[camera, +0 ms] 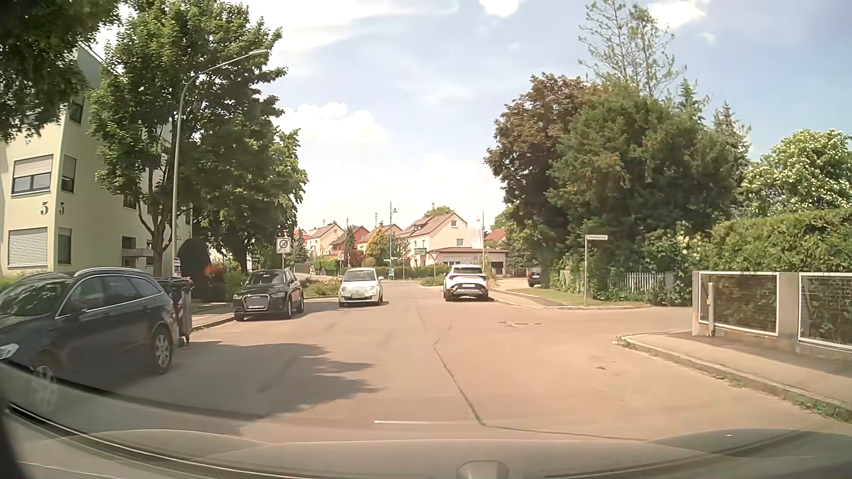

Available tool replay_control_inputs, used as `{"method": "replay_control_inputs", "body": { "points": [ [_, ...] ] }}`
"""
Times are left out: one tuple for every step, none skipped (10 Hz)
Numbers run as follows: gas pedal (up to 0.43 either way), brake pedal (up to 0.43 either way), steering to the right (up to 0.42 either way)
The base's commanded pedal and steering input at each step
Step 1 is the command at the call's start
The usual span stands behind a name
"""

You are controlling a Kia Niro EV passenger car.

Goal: Follow the waypoints while adhering to traffic rules and regulations

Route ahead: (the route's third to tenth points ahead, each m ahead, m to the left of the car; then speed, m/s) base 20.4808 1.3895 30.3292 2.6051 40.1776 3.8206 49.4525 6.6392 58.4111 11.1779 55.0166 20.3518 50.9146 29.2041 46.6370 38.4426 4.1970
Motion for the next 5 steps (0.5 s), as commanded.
{"method": "replay_control_inputs", "body": {
  "points": [
    [0.0, 0.0, 0.146],
    [0.0, 0.0, 0.14],
    [0.0, 0.0, 0.132],
    [0.0, 0.0, 0.129],
    [0.0, 0.0, 0.125]
  ]
}}
